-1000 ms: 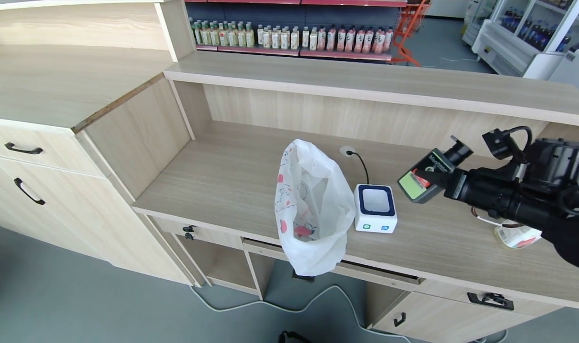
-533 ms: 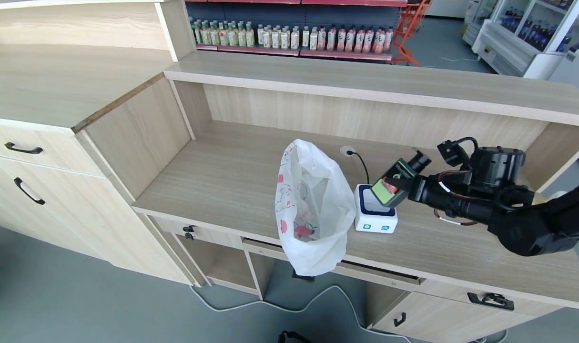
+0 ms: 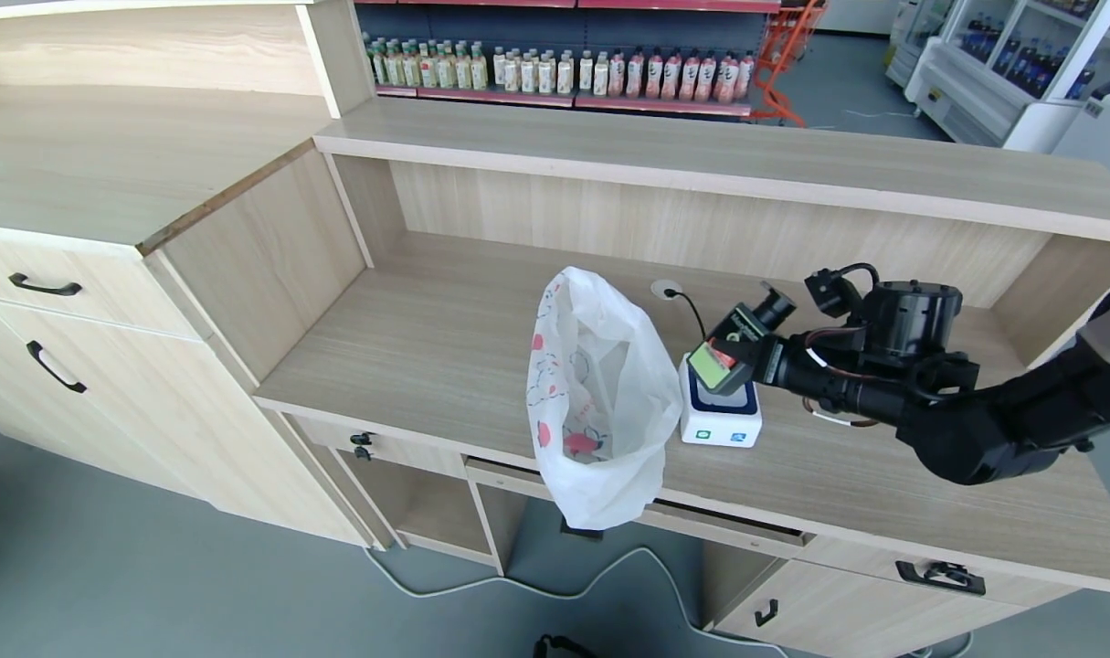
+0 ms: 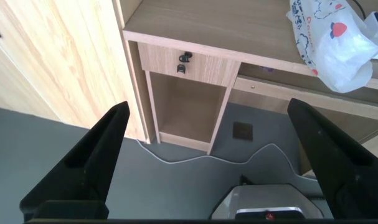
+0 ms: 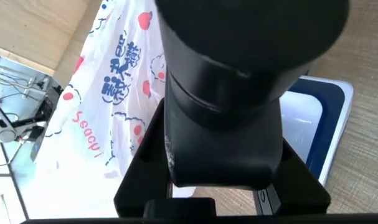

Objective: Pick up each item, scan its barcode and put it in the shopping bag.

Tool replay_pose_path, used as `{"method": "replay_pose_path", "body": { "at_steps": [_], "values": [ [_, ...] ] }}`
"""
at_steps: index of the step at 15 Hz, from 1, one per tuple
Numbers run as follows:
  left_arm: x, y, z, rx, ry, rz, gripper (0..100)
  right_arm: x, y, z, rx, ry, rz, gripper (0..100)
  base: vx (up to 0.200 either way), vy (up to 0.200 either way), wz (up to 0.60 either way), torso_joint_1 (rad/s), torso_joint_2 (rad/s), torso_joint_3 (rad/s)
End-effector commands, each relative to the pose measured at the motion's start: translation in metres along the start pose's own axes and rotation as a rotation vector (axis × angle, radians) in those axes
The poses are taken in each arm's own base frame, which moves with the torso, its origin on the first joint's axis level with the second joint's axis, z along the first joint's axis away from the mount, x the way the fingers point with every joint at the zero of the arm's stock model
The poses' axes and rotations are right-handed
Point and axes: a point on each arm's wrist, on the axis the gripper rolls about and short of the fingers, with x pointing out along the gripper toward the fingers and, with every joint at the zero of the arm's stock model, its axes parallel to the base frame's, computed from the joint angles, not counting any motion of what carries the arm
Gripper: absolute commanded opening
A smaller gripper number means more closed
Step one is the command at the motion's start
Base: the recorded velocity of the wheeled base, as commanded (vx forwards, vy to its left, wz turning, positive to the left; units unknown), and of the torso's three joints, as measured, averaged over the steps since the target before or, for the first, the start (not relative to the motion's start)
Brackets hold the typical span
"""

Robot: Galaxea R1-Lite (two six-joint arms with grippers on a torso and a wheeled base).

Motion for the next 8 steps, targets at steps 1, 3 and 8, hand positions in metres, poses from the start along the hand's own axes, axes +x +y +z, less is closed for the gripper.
{"method": "replay_pose_path", "body": {
  "at_steps": [1,3,8],
  "values": [
    [0.000,0.000,0.000,0.000,0.000,0.000,100,0.009,0.000,-0.006,-0.008,0.010,0.000,0,0.000,0.000,0.00,0.000,0.00,0.000],
    [0.000,0.000,0.000,0.000,0.000,0.000,100,0.013,-0.004,-0.011,-0.039,0.022,-0.015,0,0.000,0.000,0.00,0.000,0.00,0.000],
    [0.000,0.000,0.000,0.000,0.000,0.000,100,0.022,-0.008,-0.014,-0.041,0.022,-0.014,0,0.000,0.000,0.00,0.000,0.00,0.000]
  ]
}}
